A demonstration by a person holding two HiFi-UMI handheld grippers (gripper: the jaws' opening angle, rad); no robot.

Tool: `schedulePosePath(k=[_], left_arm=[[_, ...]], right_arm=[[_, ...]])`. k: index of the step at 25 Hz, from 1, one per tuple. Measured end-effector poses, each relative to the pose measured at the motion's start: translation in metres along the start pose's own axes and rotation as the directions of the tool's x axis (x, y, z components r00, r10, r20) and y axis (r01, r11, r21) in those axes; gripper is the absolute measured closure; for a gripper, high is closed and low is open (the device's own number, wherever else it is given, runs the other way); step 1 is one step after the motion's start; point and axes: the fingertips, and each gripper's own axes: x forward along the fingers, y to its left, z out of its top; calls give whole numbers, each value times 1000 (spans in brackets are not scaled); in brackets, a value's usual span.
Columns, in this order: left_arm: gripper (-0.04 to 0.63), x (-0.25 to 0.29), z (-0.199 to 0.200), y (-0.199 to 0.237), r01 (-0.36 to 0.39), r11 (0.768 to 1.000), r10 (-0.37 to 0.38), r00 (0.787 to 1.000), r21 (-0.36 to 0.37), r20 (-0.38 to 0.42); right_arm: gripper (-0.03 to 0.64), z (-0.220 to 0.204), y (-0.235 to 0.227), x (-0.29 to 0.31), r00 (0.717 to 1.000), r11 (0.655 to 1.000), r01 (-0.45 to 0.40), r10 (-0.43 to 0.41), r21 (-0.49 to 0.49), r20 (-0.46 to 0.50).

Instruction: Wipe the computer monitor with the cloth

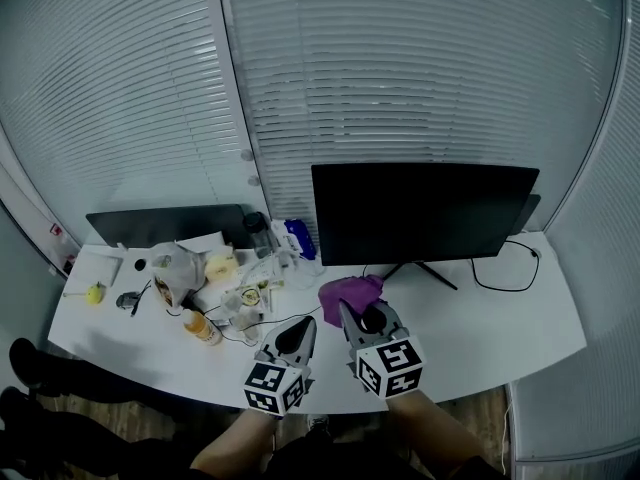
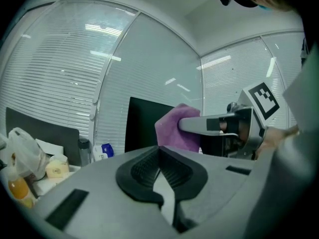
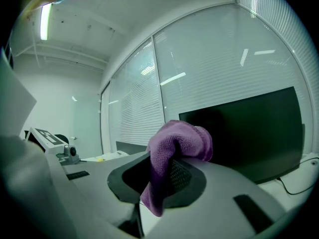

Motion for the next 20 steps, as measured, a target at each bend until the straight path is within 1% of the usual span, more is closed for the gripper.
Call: schedulePosePath(k=[5, 11, 16, 20], left_arm=[[591, 30, 19, 31, 24, 1000, -24, 1000, 16, 11], [591, 65, 42, 66, 51, 998, -53, 998, 37, 40], [591, 83, 54, 86, 71, 996, -74, 995, 49, 66], [591, 93, 61, 98, 88, 995, -92, 993, 48, 73]], right_arm=[[557, 21, -19, 46, 1000, 1000, 28, -28, 14, 14], [557, 54, -35, 103, 997, 999, 50, -50, -9, 57], [557, 72, -43, 135, 993, 997, 77, -77, 2, 91], [557, 83, -54, 154, 988, 993, 117, -119, 20, 103]])
